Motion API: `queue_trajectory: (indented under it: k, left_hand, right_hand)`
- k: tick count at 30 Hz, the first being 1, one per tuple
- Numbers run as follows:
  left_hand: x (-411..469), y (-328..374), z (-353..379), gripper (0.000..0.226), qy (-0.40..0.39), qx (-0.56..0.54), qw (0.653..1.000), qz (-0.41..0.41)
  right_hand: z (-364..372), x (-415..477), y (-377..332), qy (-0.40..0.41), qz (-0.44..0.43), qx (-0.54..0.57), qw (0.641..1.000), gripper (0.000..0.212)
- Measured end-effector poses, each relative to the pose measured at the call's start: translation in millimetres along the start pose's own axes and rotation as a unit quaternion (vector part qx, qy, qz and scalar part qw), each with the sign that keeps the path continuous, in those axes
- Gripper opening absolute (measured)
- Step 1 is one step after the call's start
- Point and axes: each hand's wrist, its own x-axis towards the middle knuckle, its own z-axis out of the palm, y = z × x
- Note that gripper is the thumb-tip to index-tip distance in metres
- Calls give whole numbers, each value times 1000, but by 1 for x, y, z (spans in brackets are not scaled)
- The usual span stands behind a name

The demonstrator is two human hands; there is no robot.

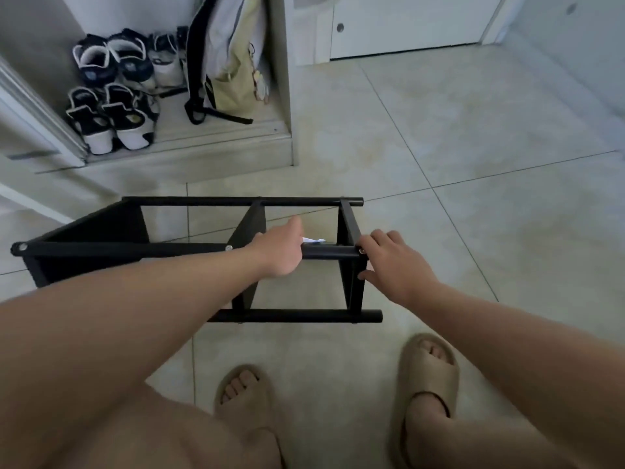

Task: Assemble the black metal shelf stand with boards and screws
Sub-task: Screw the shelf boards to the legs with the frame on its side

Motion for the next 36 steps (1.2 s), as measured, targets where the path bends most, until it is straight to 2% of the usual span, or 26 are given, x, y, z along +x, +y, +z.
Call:
queue_trajectory:
  k: [4, 8, 13, 17, 19, 21, 24, 26, 31, 36]
  left_hand:
    - [10, -26, 25, 11, -40, -27, 999, -25]
    - [22, -32, 55, 6, -137, 6, 988, -67]
    - [21, -35, 73, 3, -234, 73, 969, -40]
    - [16, -43, 84, 8, -268, 87, 959, -39]
    - [21, -45, 87, 17, -269, 88, 958, -43]
    - [27, -46, 90, 24, -255, 69, 963, -51]
    - [41, -51, 95, 23, -239, 12, 969, -55]
    - [53, -54, 101, 20, -244, -33, 968, -53]
    - [82, -53, 119, 18, -215, -119, 968, -46]
    - [97, -68, 126, 20, -199, -164, 966, -32]
  right_hand:
    - [16, 23, 7, -65, -29, 54, 996, 26]
    - [45, 28, 8, -141, -60, 55, 987, 15]
    - [70, 23, 4, -212, -74, 52, 973, 22]
    - [85, 21, -3, -263, -77, 21, 961, 29]
    - [85, 25, -3, -257, -75, -1, 963, 45]
    - [84, 31, 3, -219, -91, -49, 970, 73]
    - [86, 38, 16, -174, -99, -93, 975, 121]
    - [91, 43, 23, -170, -115, -101, 973, 137]
    - [102, 60, 33, -164, -176, -118, 963, 148]
    - [118, 63, 39, -139, -199, -96, 965, 149]
